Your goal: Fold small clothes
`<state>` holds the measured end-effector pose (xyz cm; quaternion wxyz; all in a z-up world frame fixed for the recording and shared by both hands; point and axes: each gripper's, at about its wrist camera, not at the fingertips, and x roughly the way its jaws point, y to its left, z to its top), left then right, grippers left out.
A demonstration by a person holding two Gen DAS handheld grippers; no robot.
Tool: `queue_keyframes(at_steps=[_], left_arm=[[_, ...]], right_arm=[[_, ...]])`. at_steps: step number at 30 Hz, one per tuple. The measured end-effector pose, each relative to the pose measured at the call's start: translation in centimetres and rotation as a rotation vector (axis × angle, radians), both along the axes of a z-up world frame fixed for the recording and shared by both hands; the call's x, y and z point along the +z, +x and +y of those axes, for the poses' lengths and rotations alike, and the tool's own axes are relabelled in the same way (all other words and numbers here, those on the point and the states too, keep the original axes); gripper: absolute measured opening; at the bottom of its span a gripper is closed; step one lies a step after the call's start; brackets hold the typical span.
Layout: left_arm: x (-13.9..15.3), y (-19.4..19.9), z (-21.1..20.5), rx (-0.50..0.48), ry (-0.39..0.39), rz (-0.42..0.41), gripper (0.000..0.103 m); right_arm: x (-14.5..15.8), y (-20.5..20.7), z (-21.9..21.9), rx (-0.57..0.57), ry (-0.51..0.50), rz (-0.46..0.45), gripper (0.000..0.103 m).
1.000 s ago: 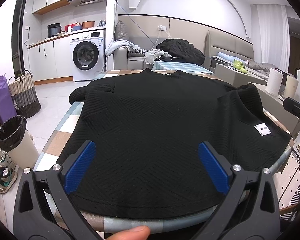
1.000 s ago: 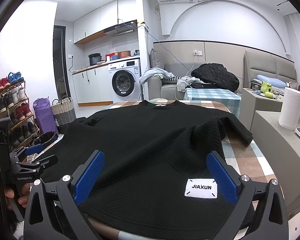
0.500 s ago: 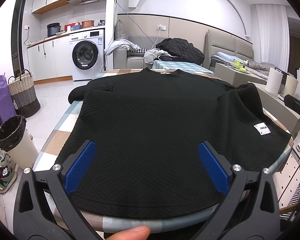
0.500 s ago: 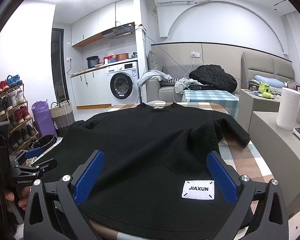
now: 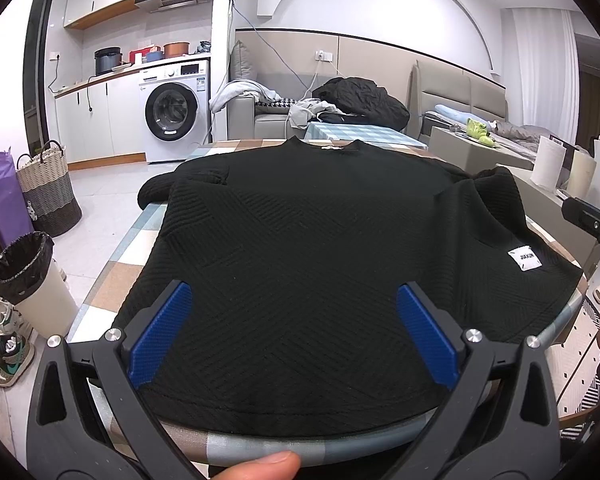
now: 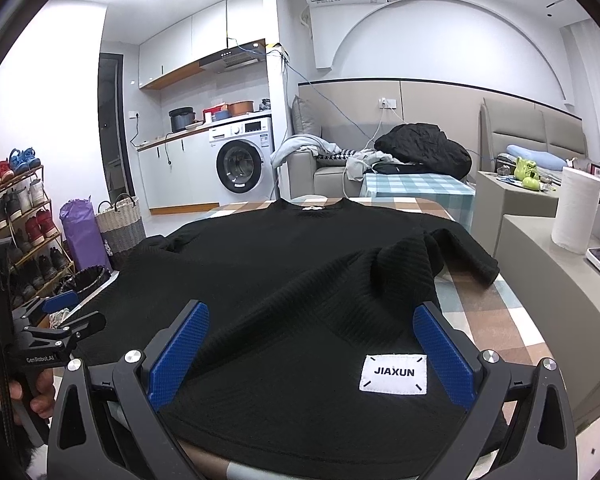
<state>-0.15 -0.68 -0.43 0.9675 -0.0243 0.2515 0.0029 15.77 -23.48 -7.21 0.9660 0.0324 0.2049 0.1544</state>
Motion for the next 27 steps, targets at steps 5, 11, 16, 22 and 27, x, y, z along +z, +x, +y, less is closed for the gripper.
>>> queue_keyframes(at_steps=[5,11,16,22,27], left_arm=[[0.1,-0.1,0.0,-0.001,-0.004,0.002,0.102],[0.2,0.0,0.1,-0.006,-0.013,-0.001,0.102],[1.0,0.0,0.3,-0.011,-0.025,-0.007,0.102],[2.4,0.1,0.3,0.000,0.014,-0.021,0.102],[3.8,0.7,0.7,0.023,0.054,-0.025,0.102]], right_arm=[[0.0,0.1,0.1,0.003,-0.004,0.011,0.103],[0.0,0.2,0.3,0.001,-0.008,0.025,0.103],[0.1,0.6,0.3,-0.005,-0.011,0.039,0.103],[0.7,1.0,-0.3,0.006,0.030,0.067,0.103],[1.4,1.7,-0.8,-0.002,0.052,0.084,0.103]])
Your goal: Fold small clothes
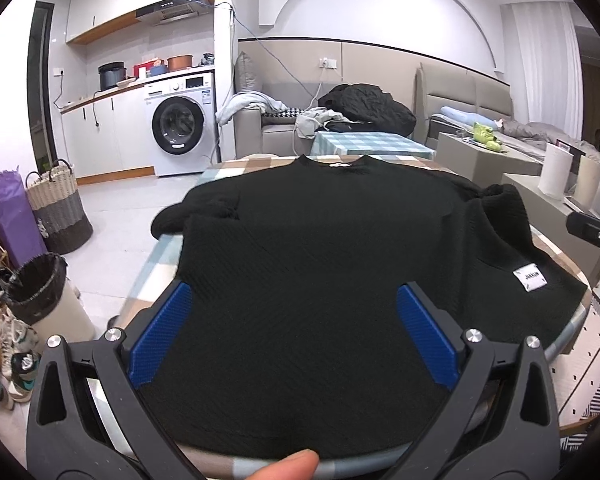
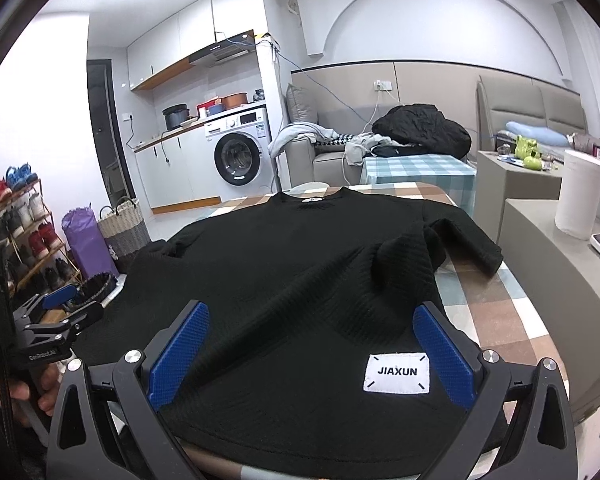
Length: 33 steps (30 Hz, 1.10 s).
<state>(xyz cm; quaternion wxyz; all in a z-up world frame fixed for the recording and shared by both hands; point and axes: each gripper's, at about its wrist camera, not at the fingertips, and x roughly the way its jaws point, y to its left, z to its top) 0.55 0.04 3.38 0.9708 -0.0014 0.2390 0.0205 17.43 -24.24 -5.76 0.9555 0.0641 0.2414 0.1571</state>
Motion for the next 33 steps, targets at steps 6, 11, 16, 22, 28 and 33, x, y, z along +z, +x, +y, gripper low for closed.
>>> queue_keyframes(at_steps=[6,11,16,22,28,33], left_arm=[[1.9,1.7,1.7,0.039,-0.012,-0.001,0.102],[2.9,3.5,3.5,0.060,-0.060,0.002,0.102],[3.3,5.7,5.6,0.111,-0.093,0.012,0.102],[3.3,8.8,8.0,0.146,-0.155,0.029,0.102],[2.9,11.8,9.2,0.154,-0.135,0.044,0.099],[2.9,14.0,10.3,0.159,-0.154,0.036,0.099]], right_arm=[[0.6,2.0,-1.0,-0.062,0.012,0.058,0.103],[1.1,4.9,-3.5,-0.139,0.097,0.120,0.103],[1.3,8.1,-6.1,-0.192,0.207,0.191,0.102],[0.4,12.6,-9.0,-0.242,0.372,0.312,0.098],[-1.3,17.1,-12.6,-0.358,0.521,0.379,0.098],[-3.1,20.1,-14.7,-0.431,0.632,0.448,0.094]])
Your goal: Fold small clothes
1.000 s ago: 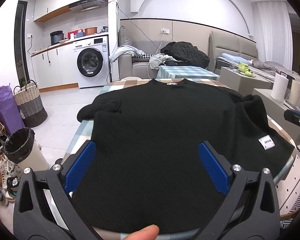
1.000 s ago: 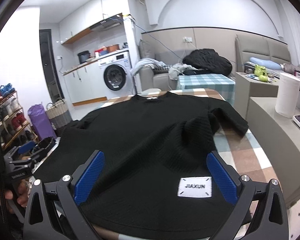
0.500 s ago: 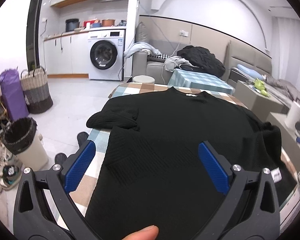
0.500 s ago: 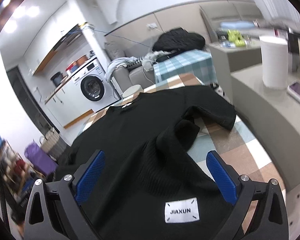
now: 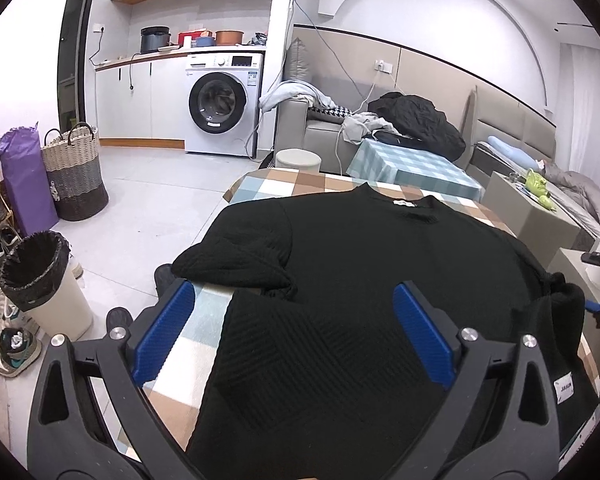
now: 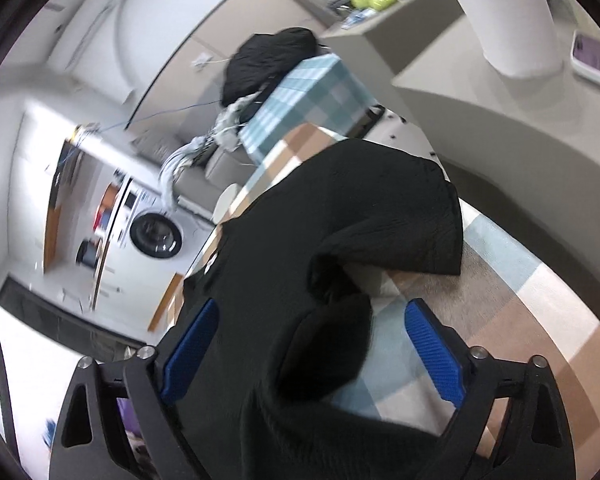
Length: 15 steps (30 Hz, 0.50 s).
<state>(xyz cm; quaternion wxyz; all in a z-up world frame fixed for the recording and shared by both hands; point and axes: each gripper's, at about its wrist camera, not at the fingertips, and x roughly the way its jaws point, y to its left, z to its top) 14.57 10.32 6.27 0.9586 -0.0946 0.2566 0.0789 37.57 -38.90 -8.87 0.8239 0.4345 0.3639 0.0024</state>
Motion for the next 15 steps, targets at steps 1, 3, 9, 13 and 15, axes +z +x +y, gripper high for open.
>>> queue_keyframes(at_steps=[1,3,9,13,15], left_arm=[[0.0,0.4,0.1,-0.006,-0.004,-0.001,0.099],[-0.2,1.1,-0.1,-0.013,-0.008,0.003,0.099],[-0.8,2.7,-0.5,-0.002,0.032,0.021,0.099],[-1.2,3.7,-0.9,-0.016,0.031,0.035,0.099],[-1.5,4.1,-1.1,-0.023,0.034,0.039,0.099]], right_arm=[[-0.3,0.7,-0.3,-0.011,0.020,0.011,0.094],[-1.3,1.7,-1.2,-0.033,0.084,0.049,0.093],[-3.6,4.3,-3.8,-0.123,0.205,0.102,0.085],[-3.5,5.3,-5.5,-0.194,0.126,0.127,0.082],[-3.6,5.2,-6.0,-0.221,0.099,0.150,0.082]])
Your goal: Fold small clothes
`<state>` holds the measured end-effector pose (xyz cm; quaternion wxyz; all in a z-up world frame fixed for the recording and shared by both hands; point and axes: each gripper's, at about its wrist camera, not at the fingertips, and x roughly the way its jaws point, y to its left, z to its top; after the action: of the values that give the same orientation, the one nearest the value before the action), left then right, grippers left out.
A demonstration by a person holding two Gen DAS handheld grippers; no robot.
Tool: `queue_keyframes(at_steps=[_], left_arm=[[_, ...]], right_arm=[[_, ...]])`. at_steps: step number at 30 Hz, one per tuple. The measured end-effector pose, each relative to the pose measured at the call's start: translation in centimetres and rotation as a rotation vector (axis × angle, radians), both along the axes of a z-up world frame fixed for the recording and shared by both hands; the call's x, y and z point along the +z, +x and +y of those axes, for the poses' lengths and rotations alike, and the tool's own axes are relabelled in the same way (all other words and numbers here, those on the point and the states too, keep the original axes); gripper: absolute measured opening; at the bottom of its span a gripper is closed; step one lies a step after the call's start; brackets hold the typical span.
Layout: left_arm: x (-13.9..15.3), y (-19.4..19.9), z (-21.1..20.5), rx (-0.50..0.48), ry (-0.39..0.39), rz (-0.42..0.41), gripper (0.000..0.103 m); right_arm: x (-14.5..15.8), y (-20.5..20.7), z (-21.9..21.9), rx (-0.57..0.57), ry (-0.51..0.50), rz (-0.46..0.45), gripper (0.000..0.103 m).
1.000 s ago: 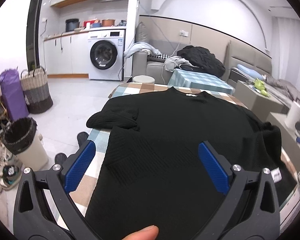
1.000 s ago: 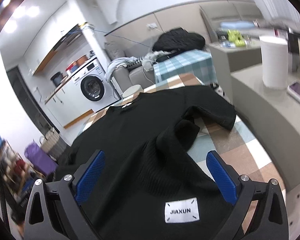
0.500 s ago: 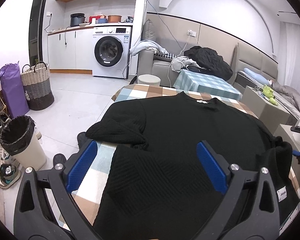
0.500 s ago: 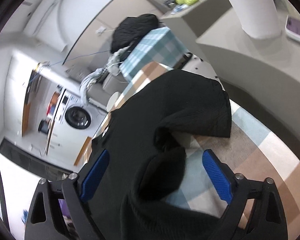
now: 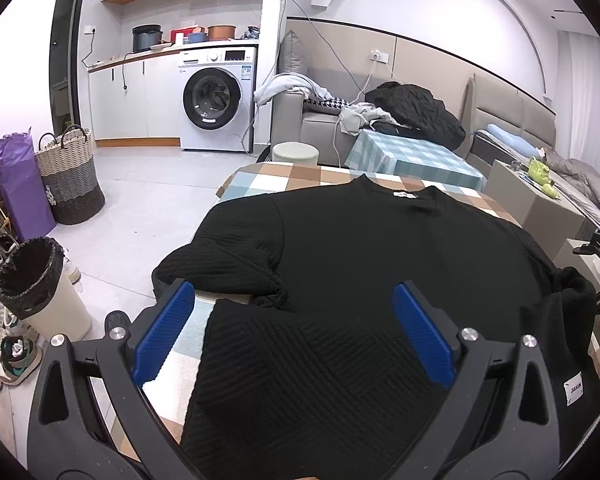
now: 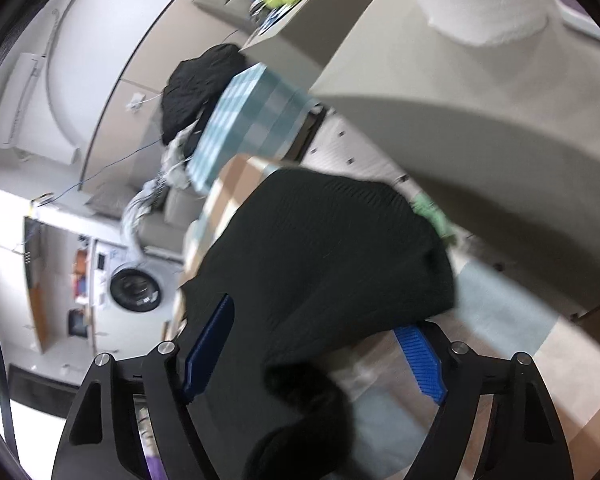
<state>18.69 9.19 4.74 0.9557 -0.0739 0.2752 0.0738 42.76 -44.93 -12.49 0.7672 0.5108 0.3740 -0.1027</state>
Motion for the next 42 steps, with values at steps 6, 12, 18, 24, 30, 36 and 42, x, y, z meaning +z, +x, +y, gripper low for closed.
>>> queue_keyframes(at_steps=[6,12,18,24,30,36,42], left_arm=[[-0.7,1.2,-0.6,-0.027,-0.007,0.014,0.099],[-0.9,1.3,-0.8,-0.043,-0.001,0.014,0.099],[-0.9,1.2,-0.2,-0.008,0.011,0.022,0.099],[-0.8,1.3,1.6,0.064,-0.013,0.028,0.099],[-1.0,1.4,3.0,0.096,-0.041,0.027,0.099],[-1.4,1.6,3.0,0.091,-0.050,0.036,0.099],[-1.8,2.0,2.8,0.080,-0.044,0.050,0.099]], right_arm=[[-1.0,0.7,-1.7,-0.032,-0.088,0.108,0.033],[1.4,1.8,-0.6,-0.022,-0.252,0.046,0.009],[7.0,4.6,7.8,0.344,-0.280,-0.296,0.009],[6.5,5.0,13.8,0.637,-0.180,-0.292,0.033],[4.7,3.7,12.5,0.561,-0.255,-0.138,0.041],[3.0,7.0,12.4,0.513,-0.198,-0.051,0.044],[1.1,11.0,13.8,0.448,-0.160,0.055,0.045]])
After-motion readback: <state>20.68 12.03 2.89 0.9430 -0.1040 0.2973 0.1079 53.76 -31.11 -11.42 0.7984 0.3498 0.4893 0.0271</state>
